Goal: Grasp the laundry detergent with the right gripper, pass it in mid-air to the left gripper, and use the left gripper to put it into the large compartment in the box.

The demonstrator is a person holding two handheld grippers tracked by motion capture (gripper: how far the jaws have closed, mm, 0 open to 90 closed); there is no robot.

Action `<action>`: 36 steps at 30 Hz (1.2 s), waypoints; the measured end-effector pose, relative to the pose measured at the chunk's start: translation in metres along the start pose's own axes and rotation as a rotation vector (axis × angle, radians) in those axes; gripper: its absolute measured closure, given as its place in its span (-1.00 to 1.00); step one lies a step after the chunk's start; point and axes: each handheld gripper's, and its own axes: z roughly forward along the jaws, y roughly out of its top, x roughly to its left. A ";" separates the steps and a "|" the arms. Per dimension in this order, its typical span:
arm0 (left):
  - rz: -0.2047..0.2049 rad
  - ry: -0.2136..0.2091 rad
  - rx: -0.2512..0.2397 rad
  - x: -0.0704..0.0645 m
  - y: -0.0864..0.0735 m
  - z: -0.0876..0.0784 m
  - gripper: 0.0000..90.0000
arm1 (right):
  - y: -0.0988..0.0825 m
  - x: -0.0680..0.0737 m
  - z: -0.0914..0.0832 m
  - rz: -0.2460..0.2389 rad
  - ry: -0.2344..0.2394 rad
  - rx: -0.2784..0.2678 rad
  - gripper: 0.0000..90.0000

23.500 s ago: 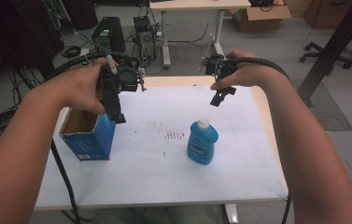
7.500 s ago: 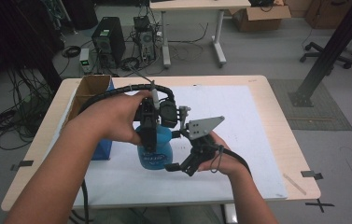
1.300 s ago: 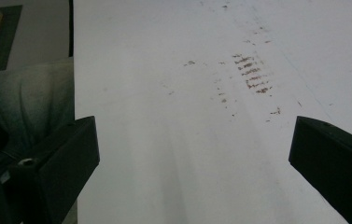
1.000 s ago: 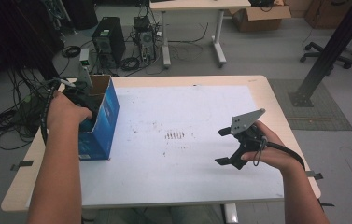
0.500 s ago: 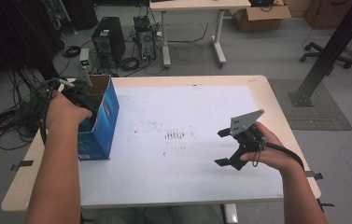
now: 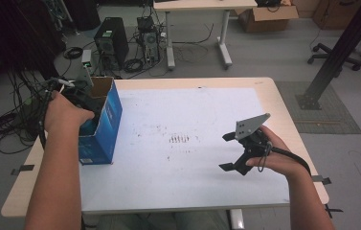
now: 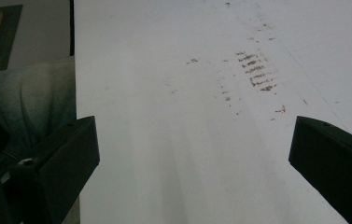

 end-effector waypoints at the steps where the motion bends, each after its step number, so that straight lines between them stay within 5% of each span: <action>1: 0.001 0.002 -0.001 0.000 0.000 -0.001 -0.37 | 0.000 0.000 0.000 0.001 -0.001 0.001 -0.96; 17: -0.024 0.030 -0.026 0.000 -0.010 -0.024 -0.51 | 0.001 0.002 -0.004 -0.006 -0.007 -0.012 -0.96; 36: 0.032 0.051 -0.039 -0.021 -0.019 -0.058 -0.94 | 0.008 0.005 -0.016 -0.024 -0.014 -0.011 -0.96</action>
